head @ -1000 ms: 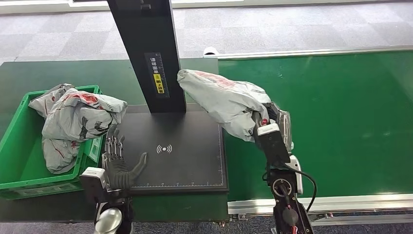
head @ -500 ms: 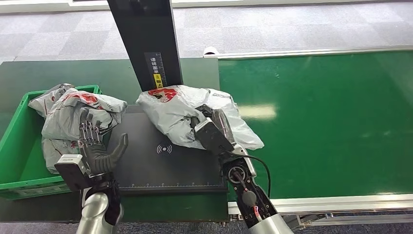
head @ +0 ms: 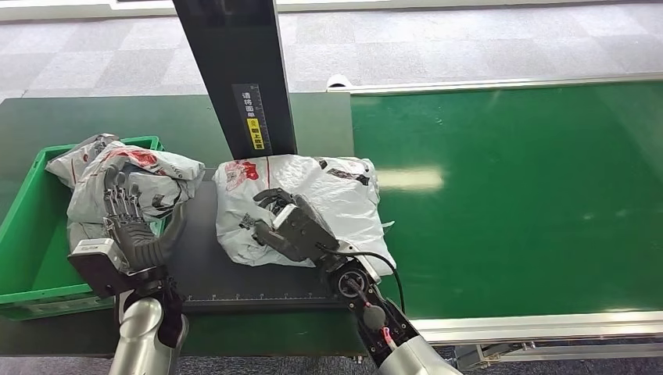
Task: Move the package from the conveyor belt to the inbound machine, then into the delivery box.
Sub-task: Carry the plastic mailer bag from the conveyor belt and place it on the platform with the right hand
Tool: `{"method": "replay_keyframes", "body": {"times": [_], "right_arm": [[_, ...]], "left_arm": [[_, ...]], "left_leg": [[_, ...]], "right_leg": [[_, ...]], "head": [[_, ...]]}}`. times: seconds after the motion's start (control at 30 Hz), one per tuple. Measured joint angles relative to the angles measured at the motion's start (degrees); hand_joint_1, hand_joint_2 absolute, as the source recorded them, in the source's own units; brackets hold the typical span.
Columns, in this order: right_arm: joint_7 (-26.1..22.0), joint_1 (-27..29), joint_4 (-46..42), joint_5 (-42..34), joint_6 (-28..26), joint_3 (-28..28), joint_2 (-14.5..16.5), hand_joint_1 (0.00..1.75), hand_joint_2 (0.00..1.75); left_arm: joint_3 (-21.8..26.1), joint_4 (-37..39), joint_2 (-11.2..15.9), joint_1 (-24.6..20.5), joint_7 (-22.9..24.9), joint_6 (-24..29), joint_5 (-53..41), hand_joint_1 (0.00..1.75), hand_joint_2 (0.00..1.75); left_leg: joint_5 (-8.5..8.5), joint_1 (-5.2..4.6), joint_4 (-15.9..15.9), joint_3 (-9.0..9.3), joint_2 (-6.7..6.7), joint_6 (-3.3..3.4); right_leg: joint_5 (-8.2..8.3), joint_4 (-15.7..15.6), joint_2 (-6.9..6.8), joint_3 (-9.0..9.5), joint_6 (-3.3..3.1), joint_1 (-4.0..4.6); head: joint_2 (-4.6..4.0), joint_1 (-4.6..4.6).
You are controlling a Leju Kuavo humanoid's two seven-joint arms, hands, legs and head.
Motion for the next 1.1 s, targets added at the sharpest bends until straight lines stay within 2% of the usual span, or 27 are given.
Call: {"method": "replay_keyframes", "body": {"times": [0.1,0.23,0.37,0.5,0.63,0.73,0.87,1.0,1.1], "right_arm": [[-4.97,0.39,-1.86,-8.31,7.48,-0.72,-0.26,0.00,1.75],[-5.22,2.61,-12.46,-18.46,14.02,-2.86,-1.73,0.00,1.75],[-3.38,4.85,-23.69,-22.53,15.17,-4.73,-4.07,0.00,1.75],[-3.13,5.41,-26.00,-22.79,15.22,-5.10,-4.59,0.00,1.75],[-3.53,7.06,-31.87,-22.81,15.09,-5.48,-6.16,0.00,1.75],[-5.20,8.05,-33.94,-22.79,13.57,-5.82,-7.12,0.00,1.75],[-5.39,10.53,-38.75,-23.45,11.25,-8.39,-8.53,0.00,1.75],[-4.30,11.77,-42.12,-22.70,9.20,-11.55,-9.24,0.00,1.75],[-4.99,13.21,-42.93,-19.52,6.56,-13.00,-9.82,0.00,1.75]], "left_arm": [[-0.22,0.86,0.04,-1.05,0.44,-0.62,-1.96,0.00,1.75],[-1.22,2.44,0.48,-2.70,3.15,-2.41,-7.46,0.00,1.75],[-2.28,4.19,0.83,-4.22,4.64,-4.20,-11.14,0.00,1.75],[-2.48,4.61,0.86,-4.58,4.75,-4.31,-11.41,0.00,1.75],[-2.91,6.03,0.95,-5.31,5.18,-4.89,-12.27,0.00,1.75],[-3.91,7.57,1.13,-6.42,7.47,-5.85,-17.65,0.00,1.75],[-7.87,15.54,1.39,-11.60,11.85,-4.99,-33.84,0.00,1.75],[-14.09,29.65,1.21,-18.98,14.74,-1.38,-47.72,0.00,1.75],[-18.08,39.31,1.31,-22.86,17.25,0.56,-54.17,0.00,1.75]], "left_leg": [[0.00,0.00,0.02,0.01,-0.02,0.00],[0.00,0.00,0.02,0.00,-0.02,0.00],[-0.01,-0.01,0.02,0.00,0.02,0.00],[-0.01,-0.01,0.02,0.00,0.05,0.00],[-0.01,0.00,0.02,0.01,0.04,0.00],[0.00,0.00,0.02,0.02,-0.04,0.00],[0.02,-0.07,0.04,0.00,-0.13,0.01],[0.02,-0.12,0.05,0.02,-0.01,0.04],[0.02,-0.12,0.05,0.02,0.03,0.04]], "right_leg": [[0.00,0.00,0.00,-0.01,0.00,0.00],[0.00,-0.01,0.00,-0.03,0.00,0.00],[0.01,-0.01,0.04,-0.04,0.00,-0.01],[0.02,-0.01,0.08,-0.04,0.00,-0.01],[0.02,-0.01,0.08,-0.07,0.00,0.01],[0.01,-0.01,0.04,-0.07,-0.01,0.00],[0.04,-0.02,-0.02,-0.03,0.04,-0.08],[0.11,-0.02,0.05,-0.03,0.09,-0.15],[0.12,-0.01,0.08,-0.05,0.08,-0.14]], "head": [[0.00,-0.01],[0.00,0.00],[0.00,-0.01],[0.00,-0.02],[0.00,-0.02],[0.00,-0.01],[0.00,0.00],[0.00,-0.01],[0.00,-0.02]]}}
